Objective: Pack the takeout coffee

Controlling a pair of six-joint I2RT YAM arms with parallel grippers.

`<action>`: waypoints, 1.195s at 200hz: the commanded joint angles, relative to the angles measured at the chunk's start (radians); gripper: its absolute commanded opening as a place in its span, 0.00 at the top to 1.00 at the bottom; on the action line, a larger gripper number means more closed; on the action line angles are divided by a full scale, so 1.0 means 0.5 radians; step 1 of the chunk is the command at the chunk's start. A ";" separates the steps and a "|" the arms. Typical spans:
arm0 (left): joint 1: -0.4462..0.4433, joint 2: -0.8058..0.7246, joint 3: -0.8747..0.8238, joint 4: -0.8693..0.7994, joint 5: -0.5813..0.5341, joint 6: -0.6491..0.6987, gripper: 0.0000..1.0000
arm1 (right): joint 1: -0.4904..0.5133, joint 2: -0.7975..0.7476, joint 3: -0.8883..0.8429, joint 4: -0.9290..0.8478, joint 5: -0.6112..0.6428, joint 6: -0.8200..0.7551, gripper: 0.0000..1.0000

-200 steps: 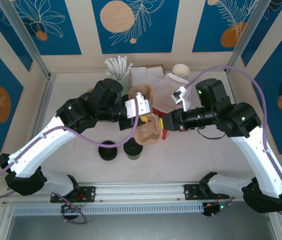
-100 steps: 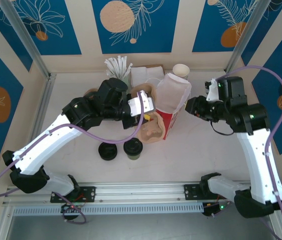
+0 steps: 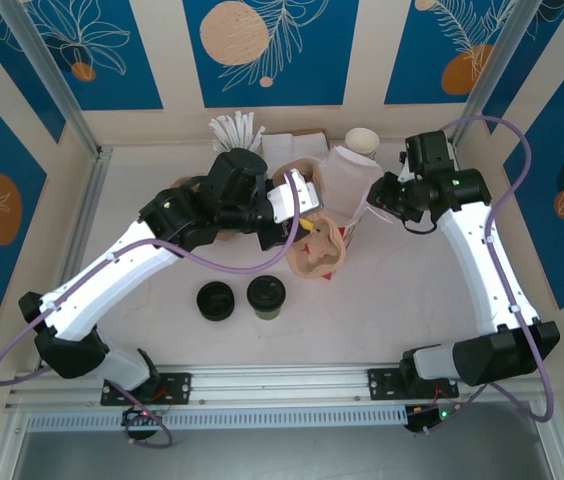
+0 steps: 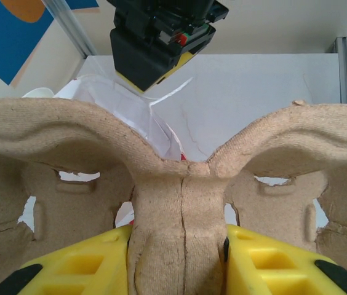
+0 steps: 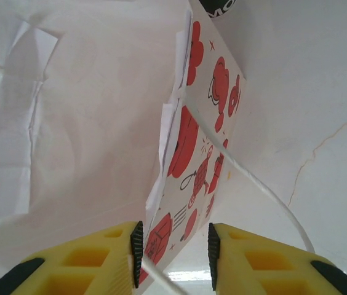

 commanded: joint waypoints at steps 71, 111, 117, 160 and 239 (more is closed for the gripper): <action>-0.007 0.043 0.108 0.072 0.068 -0.121 0.64 | -0.040 0.125 -0.097 0.187 -0.239 0.069 0.63; -0.006 0.041 0.117 0.078 0.073 -0.146 0.65 | -0.038 0.131 -0.095 0.183 -0.264 0.043 0.87; -0.007 0.046 0.126 0.078 0.079 -0.148 0.65 | -0.037 0.122 -0.091 0.180 -0.267 0.029 0.90; -0.007 0.070 0.180 0.055 0.142 -0.176 0.65 | -0.005 0.013 -0.006 0.037 -0.277 -0.149 0.99; -0.007 0.206 0.207 0.130 0.477 -0.401 0.65 | 0.082 -0.281 0.034 -0.262 -0.403 -0.456 1.00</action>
